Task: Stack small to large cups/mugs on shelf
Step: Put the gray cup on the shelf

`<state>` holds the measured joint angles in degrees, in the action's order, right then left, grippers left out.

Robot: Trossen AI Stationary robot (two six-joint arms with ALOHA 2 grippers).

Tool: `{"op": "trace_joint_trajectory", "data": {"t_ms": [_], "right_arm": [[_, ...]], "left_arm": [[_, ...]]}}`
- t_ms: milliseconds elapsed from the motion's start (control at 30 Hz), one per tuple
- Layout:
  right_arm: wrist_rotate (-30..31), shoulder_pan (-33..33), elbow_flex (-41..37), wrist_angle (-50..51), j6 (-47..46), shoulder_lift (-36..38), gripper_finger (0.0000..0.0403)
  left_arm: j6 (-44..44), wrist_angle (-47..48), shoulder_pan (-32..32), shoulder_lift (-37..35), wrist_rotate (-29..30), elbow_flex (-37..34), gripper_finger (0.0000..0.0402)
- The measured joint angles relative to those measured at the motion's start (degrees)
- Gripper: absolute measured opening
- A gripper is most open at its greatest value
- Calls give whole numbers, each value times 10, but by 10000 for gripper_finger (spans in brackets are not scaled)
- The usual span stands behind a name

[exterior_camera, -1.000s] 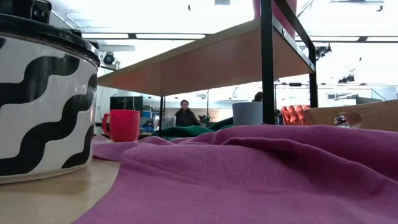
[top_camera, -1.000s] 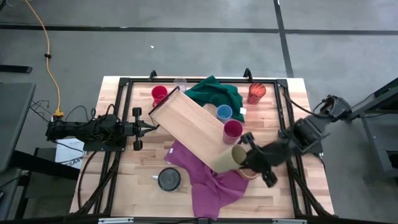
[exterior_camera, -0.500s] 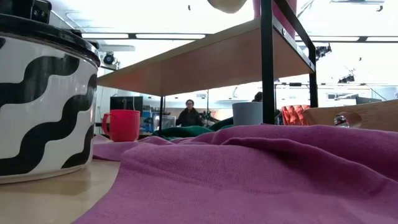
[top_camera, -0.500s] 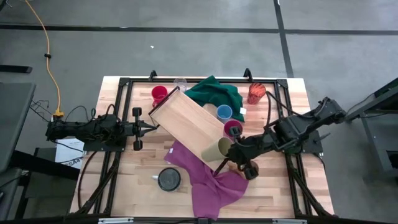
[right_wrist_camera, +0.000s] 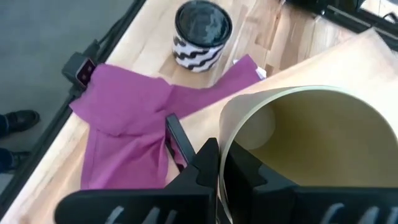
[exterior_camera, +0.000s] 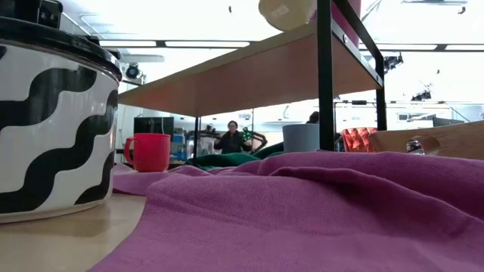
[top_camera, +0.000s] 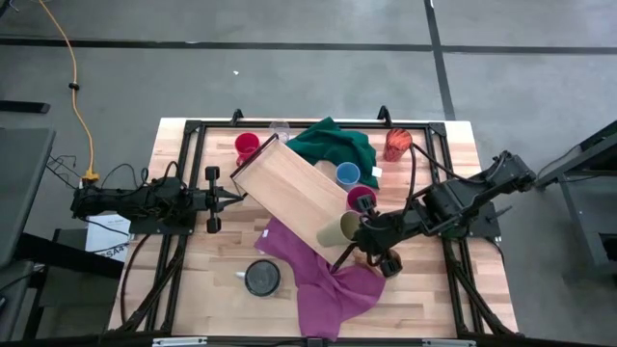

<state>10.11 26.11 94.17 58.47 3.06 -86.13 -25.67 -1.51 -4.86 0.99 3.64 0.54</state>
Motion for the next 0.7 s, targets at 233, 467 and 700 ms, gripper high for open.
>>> {"op": "trace_joint_trajectory", "data": {"t_ms": [233,467,700], "right_arm": [[1,0,0,17,-2,0,0],[-8,2,0,36,-2,0,0],[-21,2,0,36,-2,0,0]], "left_arm": [[0,0,0,0,0,0,1],[0,0,0,0,0,0,1],[0,0,0,0,0,0,1]]}}
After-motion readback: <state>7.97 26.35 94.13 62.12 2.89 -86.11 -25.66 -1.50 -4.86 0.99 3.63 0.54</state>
